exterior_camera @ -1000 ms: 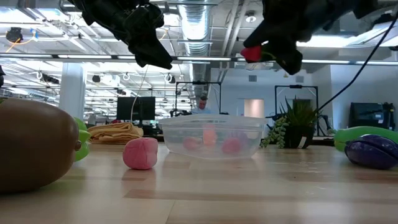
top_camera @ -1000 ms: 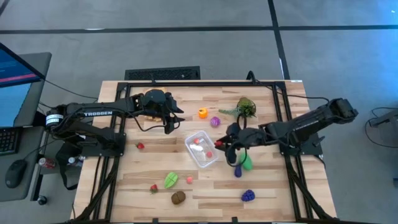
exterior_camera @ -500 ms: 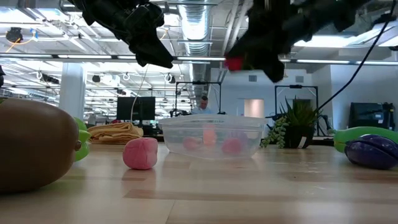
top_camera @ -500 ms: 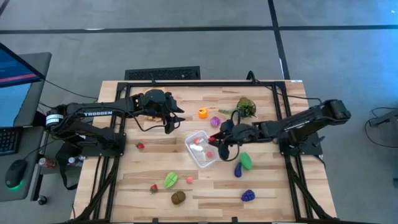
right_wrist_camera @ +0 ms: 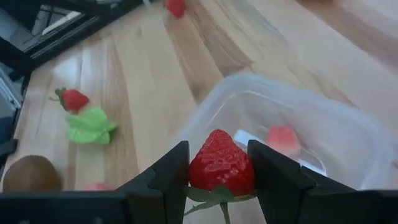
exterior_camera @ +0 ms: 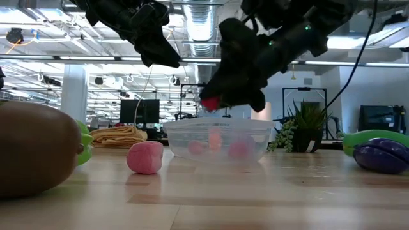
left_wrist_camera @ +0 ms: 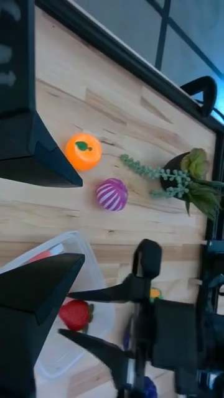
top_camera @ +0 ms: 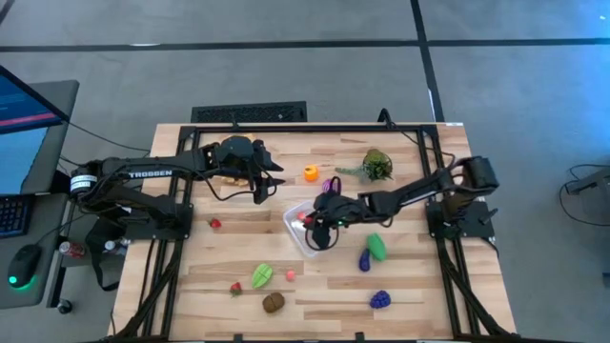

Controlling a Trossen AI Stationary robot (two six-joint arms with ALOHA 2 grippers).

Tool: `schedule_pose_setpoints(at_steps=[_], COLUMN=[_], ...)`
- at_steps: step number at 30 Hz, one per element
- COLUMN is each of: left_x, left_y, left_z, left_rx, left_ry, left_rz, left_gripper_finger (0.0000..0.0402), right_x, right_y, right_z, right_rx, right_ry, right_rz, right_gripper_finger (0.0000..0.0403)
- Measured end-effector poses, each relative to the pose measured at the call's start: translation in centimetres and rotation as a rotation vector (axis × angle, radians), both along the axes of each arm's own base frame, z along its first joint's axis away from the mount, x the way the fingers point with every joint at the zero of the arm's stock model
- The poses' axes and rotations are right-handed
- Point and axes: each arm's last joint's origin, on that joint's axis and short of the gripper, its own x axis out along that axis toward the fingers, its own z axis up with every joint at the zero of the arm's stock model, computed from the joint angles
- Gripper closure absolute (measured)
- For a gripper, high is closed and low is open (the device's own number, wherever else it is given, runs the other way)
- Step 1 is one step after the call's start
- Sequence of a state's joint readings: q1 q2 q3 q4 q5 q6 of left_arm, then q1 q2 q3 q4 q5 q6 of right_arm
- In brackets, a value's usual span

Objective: Pick and placing Produce into tupperware
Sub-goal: Put the top right red strawberry into the transparent bin, then put the orange into the transparent bin

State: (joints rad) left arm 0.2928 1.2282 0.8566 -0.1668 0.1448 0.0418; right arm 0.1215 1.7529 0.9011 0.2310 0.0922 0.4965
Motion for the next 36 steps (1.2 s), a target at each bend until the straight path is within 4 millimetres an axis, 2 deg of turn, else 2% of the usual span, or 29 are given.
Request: schedule_pose_setpoints(at_steps=[9, 27, 30, 36], left_x=[0.0, 0.0, 0.0, 0.0], left_y=[0.0, 0.0, 0.0, 0.0], left_z=[0.0, 0.0, 0.0, 0.0], left_rx=[-0.001, 0.001, 0.001, -0.003], left_ry=[0.003, 0.000, 0.000, -0.002], left_rz=[-0.001, -0.001, -0.001, -0.008], left_gripper_finger=[0.0227, 0.0227, 0.0227, 0.0227], right_x=[0.7, 0.6, 0.3, -1.6], right_y=[0.1, 0.1, 0.1, -0.1], right_z=[-0.8, -0.8, 0.4, 4.3], right_rx=[0.005, 0.006, 0.002, -0.051], right_ry=[0.024, 0.031, 0.001, -0.027], right_rz=[0.011, 0.014, 0.019, 0.057], right_gripper_finger=[0.0225, 0.0170, 0.0168, 0.0168])
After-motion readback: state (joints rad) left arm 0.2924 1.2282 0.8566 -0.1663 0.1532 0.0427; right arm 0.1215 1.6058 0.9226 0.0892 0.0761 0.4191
